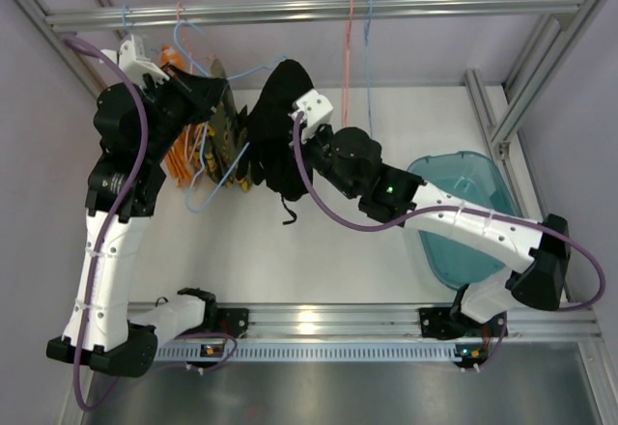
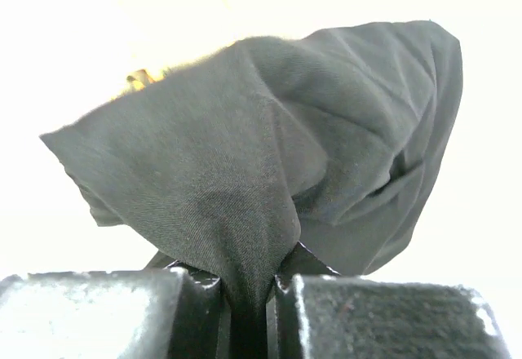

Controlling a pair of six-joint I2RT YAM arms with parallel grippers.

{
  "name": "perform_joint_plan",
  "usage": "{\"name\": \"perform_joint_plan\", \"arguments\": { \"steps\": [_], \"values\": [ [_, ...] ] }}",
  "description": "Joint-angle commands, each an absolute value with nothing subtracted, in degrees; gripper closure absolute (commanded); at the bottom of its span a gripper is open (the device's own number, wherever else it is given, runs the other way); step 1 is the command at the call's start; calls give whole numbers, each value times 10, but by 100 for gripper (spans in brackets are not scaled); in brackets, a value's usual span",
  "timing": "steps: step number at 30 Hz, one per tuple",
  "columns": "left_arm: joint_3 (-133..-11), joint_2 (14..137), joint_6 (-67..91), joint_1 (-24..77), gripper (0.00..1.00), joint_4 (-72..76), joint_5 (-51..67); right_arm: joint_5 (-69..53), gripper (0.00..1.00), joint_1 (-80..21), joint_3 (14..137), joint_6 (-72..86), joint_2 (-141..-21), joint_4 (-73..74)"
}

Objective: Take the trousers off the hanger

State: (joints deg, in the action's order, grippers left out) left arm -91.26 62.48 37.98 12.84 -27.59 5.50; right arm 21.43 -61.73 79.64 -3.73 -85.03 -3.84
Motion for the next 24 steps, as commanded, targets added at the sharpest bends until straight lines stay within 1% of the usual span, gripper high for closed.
{"name": "perform_joint_plan", "arguments": {
  "steps": [1, 7, 13, 24],
  "values": [
    [-893, 602, 370, 130, 100, -223, 53, 175, 100, -611, 825, -51, -792, -62],
    [-844, 585, 331, 130, 100, -222, 40, 132, 100, -605, 848, -82, -754, -58],
    [-795, 568, 316, 130, 100, -223, 45, 124, 100, -591, 880, -111, -735, -62],
    [-708, 545, 288, 132, 100, -223, 40, 126, 100, -579, 969, -127, -741, -79]
  ]
}}
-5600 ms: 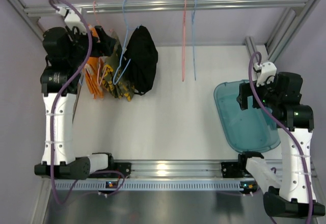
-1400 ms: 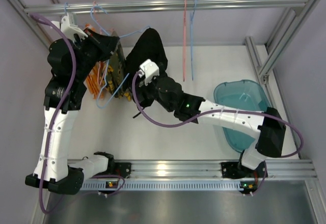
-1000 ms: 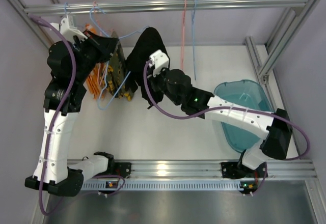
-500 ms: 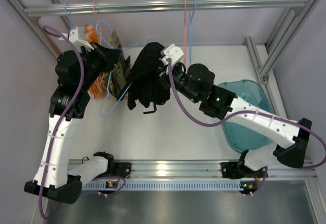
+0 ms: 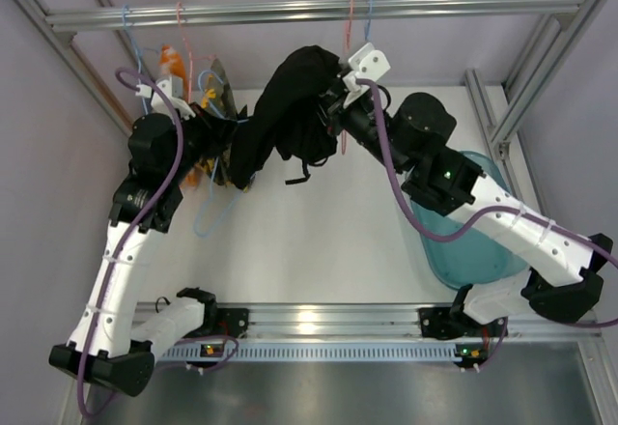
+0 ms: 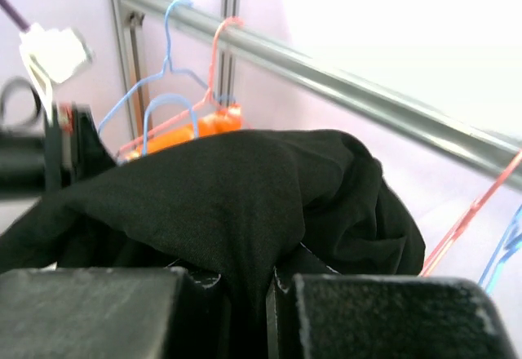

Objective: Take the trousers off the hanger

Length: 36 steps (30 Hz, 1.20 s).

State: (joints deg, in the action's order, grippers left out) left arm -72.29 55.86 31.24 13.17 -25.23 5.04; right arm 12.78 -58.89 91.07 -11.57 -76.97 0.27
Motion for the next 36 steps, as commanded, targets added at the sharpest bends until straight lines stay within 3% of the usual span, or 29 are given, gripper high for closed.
{"name": "perform_joint_plan", "arguments": {
  "steps": [1, 10, 16, 21, 29, 36],
  "values": [
    [-699, 542, 287, 132, 100, -223, 38, 125, 100, -579, 976, -127, -742, -77],
    [-662, 530, 266, 134, 100, -223, 40, 125, 100, -570, 978, -119, -689, -50],
    [-654, 525, 247, 139, 100, -223, 54, -30, 100, -544, 903, -101, -588, 50],
    [-661, 525, 225, 144, 100, -222, 55, -58, 100, -523, 864, -105, -511, 118],
    [-686, 548, 181, 149, 100, -222, 97, -95, 100, -356, 781, -15, -340, 182],
    [-696, 565, 175, 158, 100, -221, 97, -66, 100, -123, 738, 66, -182, 243]
  ]
}}
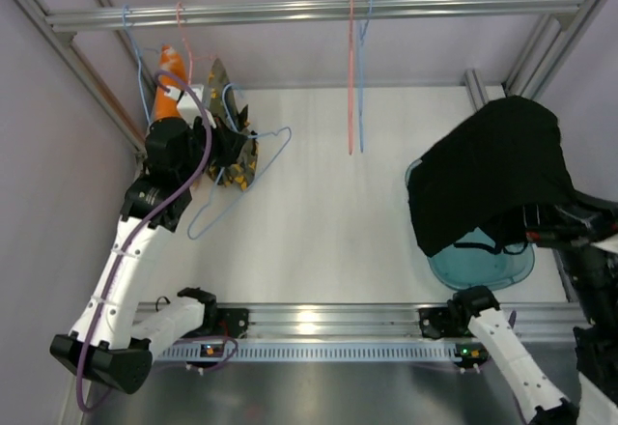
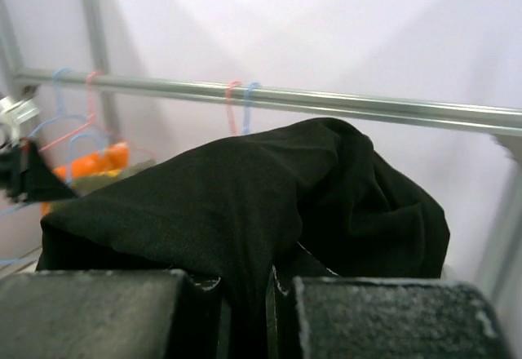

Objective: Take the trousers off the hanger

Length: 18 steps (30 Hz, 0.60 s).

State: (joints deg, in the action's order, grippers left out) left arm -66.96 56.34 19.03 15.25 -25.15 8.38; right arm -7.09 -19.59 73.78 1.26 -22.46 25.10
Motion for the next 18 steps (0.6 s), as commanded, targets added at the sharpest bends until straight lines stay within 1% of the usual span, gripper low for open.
{"name": "perform_joint_plan", "arguments": {
  "steps": [1, 5, 11, 14, 18],
  "values": [
    [-697, 566, 171, 163, 100, -221, 98, -60, 100, -107, 737, 69, -172, 254],
    [-716, 576, 158, 178, 100, -221, 94, 16, 100, -17, 742, 82, -135, 315],
    [-745, 577, 128, 196, 100, -222, 83, 97, 100, 65, 736, 76, -113, 348],
    [-752, 574, 113, 202, 100, -222, 78, 120, 100, 89, 721, 81, -109, 356],
    [-761, 573, 112, 203, 100, -222, 64, 111, 100, 126, 704, 104, -109, 388]
  ]
}}
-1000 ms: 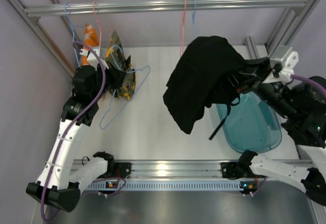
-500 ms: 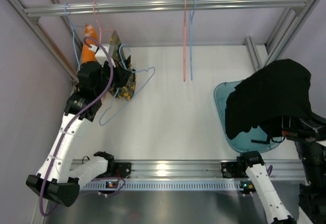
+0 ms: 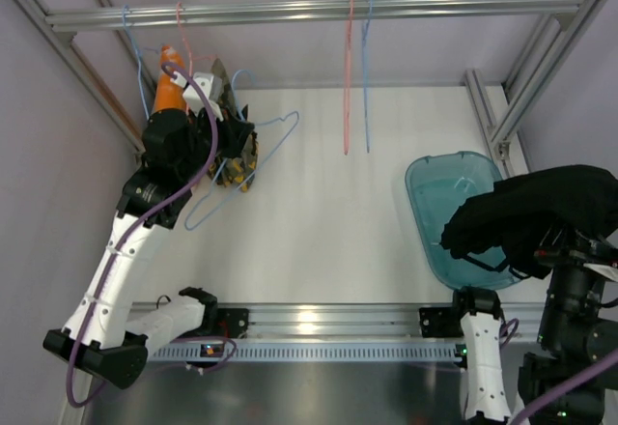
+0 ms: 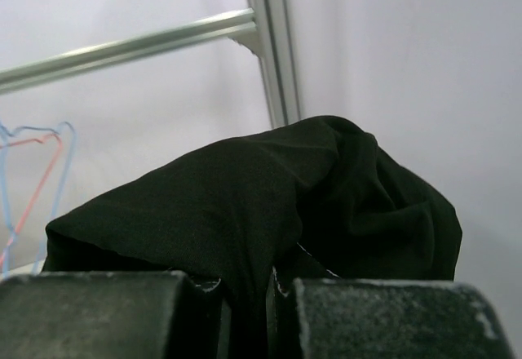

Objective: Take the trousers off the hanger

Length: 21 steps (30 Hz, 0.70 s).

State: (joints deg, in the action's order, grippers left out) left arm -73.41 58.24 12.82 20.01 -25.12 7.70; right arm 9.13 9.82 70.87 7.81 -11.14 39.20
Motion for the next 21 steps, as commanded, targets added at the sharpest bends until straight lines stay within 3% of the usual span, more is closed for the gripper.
{"name": "perform_joint_plan", "arguments": {
  "steps": [1, 7, 21],
  "values": [
    [-765, 574, 112, 202, 100, -222, 62, 109, 100, 131, 694, 108, -111, 404],
    [-779, 573, 127, 203, 100, -223, 32, 155, 100, 147, 636, 106, -140, 444],
    [-808, 574, 117, 204, 100, -236, 34, 55, 100, 145, 454, 68, -343, 202]
  ]
}}
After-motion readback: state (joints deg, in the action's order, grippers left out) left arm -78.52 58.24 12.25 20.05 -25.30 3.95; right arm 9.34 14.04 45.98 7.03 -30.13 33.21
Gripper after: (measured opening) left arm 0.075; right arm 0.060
